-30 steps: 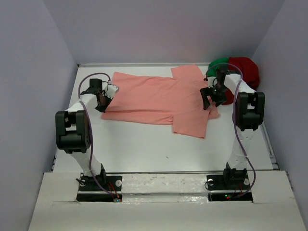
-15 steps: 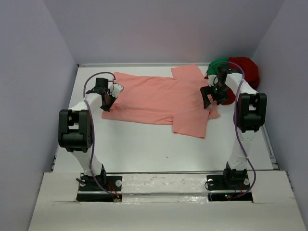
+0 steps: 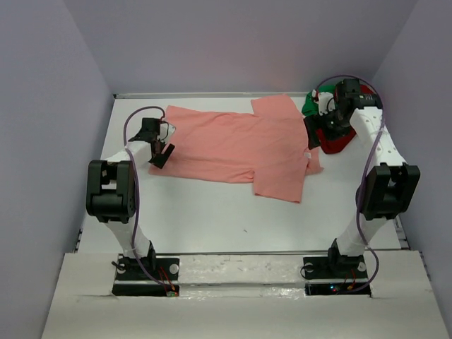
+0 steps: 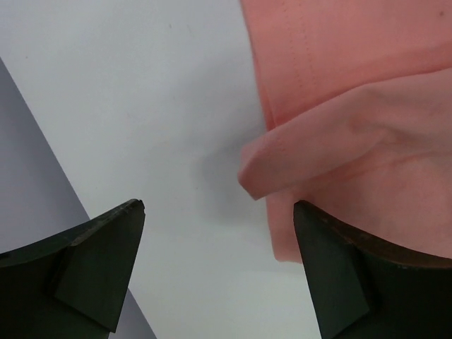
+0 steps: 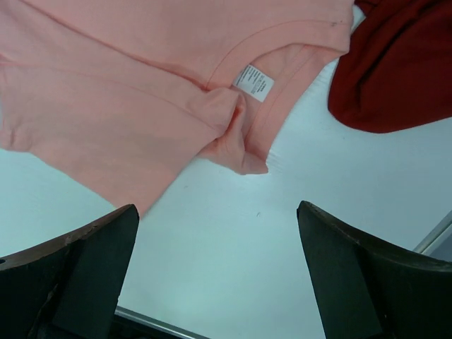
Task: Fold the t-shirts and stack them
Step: Fold the flattened tshirt in 1/3 of the way
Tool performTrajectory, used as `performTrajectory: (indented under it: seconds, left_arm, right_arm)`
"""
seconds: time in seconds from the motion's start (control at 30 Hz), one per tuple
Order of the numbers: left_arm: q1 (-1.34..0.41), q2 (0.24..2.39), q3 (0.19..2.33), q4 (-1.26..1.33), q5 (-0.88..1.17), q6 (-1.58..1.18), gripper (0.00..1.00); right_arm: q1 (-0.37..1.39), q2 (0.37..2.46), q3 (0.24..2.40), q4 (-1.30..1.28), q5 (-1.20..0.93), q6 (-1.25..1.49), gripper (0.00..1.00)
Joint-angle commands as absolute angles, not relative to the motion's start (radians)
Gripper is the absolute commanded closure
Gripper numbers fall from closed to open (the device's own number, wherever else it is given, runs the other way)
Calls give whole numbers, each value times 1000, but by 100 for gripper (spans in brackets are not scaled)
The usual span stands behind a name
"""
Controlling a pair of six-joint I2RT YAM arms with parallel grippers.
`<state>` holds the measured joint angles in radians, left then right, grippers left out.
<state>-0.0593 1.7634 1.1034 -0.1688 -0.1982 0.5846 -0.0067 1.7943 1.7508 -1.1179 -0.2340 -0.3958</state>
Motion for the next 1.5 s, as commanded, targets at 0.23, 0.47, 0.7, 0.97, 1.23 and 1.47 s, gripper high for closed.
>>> performTrajectory:
  seconds: [0.23,0.47,0.7,0.97,1.23,1.47]
  left_arm:
    - [-17,1461,1057,-221,-311,587,1]
    - [17,1250,1056,-348,-94,563,1]
    - [17,1123,901,-328,-101,506,1]
    - [17,1058,857,-344,-104,494,1]
    - [17,1051,853,-356,-117,491,1]
    - [17,1014,830,-341,-114,469,1]
  right_arm:
    - [-8,1595,1519,-1290,-368,-544,0]
    - [-8,1563,1349,-1264,-379,-607,3]
    - [14,1657,1262,-1192,-377,-658,23]
    - [112,1766,1275,-1158,-423,-664,35]
    - [247,1741,1293,-1190,-456,-715,39]
    - [382,1553,1238,-1145,-376,-787,36]
